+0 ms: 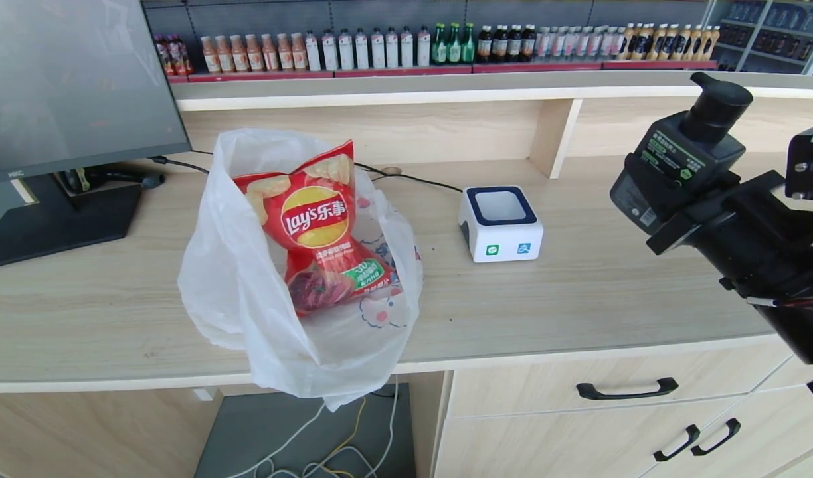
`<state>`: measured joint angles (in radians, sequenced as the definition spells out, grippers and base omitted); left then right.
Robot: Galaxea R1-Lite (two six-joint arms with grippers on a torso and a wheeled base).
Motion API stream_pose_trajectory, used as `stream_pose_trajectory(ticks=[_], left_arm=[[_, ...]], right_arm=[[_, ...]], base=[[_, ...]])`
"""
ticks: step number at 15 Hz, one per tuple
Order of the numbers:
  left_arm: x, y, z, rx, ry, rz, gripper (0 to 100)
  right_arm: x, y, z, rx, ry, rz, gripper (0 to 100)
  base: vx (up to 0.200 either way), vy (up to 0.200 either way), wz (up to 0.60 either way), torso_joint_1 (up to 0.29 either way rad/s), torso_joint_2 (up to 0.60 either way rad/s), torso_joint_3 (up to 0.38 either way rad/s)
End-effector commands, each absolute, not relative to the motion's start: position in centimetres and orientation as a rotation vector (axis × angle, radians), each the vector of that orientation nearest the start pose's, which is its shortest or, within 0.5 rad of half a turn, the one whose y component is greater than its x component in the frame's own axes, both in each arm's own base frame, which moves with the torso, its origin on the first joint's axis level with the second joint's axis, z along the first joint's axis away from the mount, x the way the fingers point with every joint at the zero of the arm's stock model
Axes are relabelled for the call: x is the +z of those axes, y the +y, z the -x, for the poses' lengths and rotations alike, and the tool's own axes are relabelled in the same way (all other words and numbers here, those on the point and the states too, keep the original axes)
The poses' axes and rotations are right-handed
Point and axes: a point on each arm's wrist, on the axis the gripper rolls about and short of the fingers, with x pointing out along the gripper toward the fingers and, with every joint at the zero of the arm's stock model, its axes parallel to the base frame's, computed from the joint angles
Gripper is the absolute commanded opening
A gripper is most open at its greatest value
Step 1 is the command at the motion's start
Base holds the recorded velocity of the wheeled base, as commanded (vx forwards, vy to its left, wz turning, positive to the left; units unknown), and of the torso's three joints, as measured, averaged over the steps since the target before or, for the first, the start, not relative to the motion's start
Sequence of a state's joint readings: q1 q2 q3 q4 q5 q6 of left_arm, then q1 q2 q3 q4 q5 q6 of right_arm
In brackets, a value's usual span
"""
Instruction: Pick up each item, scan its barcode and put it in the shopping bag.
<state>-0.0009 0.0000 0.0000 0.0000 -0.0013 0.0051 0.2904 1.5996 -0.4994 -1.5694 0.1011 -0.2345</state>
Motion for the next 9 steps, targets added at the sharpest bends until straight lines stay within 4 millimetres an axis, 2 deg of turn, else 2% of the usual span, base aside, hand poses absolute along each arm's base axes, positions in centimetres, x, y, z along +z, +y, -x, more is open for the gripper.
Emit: stream_pose_trajectory(ticks=[1,3,5,9], left_arm=[[7.5,0.0,2.3,-0.002,0.0,-0.005,100],[7.5,0.0,2.3,-0.003,0.0,-0.006,100],[7.5,0.0,2.3,-0.002,0.0,-0.005,100],[7.5,0.0,2.3,-0.002,0.0,-0.002,100]], right_arm=[[21.3,7.0,-21.6,0.301,-0.455,0.169,0],[19.4,7.2,-20.6,0.28,-0.366,0.161,0],[18.4,7.7,-19.8,0.289,-0.322,0.146,0],[19.4,7.8,-21.0,0.189,-0.34,0.063,0]], base=[[0.0,0.0,0.0,0.0,0.0,0.0],[0.0,0.0,0.0,0.0,0.0,0.0],[0.0,0.0,0.0,0.0,0.0,0.0],[0.0,0.0,0.0,0.0,0.0,0.0]])
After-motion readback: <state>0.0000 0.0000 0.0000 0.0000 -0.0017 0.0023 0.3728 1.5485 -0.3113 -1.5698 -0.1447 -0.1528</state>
